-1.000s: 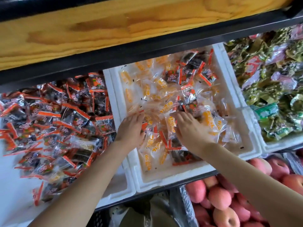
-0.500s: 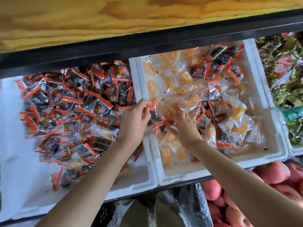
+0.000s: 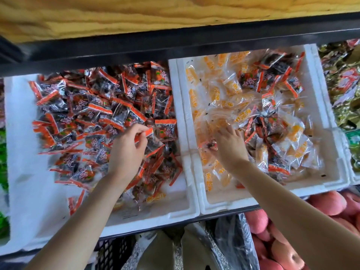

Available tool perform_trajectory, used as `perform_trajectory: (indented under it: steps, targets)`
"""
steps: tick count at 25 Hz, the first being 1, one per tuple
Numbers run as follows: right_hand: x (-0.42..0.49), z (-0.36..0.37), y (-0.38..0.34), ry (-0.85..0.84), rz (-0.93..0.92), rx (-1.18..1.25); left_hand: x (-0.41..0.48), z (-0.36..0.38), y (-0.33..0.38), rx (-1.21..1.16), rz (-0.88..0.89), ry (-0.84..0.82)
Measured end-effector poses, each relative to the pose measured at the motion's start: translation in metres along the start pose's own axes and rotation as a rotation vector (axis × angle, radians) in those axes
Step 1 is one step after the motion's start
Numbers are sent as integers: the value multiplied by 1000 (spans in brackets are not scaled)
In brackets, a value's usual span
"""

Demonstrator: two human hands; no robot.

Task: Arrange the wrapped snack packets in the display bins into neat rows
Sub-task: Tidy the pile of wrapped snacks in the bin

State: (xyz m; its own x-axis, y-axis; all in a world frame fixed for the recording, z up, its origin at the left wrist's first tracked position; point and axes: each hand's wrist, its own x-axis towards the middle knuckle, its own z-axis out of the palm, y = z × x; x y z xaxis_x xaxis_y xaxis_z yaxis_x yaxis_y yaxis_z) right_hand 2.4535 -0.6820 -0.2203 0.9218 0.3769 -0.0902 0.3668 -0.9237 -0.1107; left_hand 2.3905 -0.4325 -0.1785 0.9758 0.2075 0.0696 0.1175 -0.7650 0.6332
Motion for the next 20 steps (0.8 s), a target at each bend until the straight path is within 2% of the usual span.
perform_trajectory:
  steps: [5,8,10,12,17,20]
  targets:
    - [-1,-35,-11,181,130,412,0,-11,-15,-22,-20,5]
    - [-3,-59,-44,295,76,548,-2,-25,-32,0,-40,15]
    - [-3,-64,-72,251,42,629,-6,-34,-46,15,-78,5]
    - [2,-55,-106,125,17,694,-13,-47,-67,19,-138,0]
    - [35,-14,-169,-148,-24,649,-24,-74,-114,75,-201,-43]
    - [62,0,-200,-131,-16,747,-21,-83,-141,113,-182,-49]
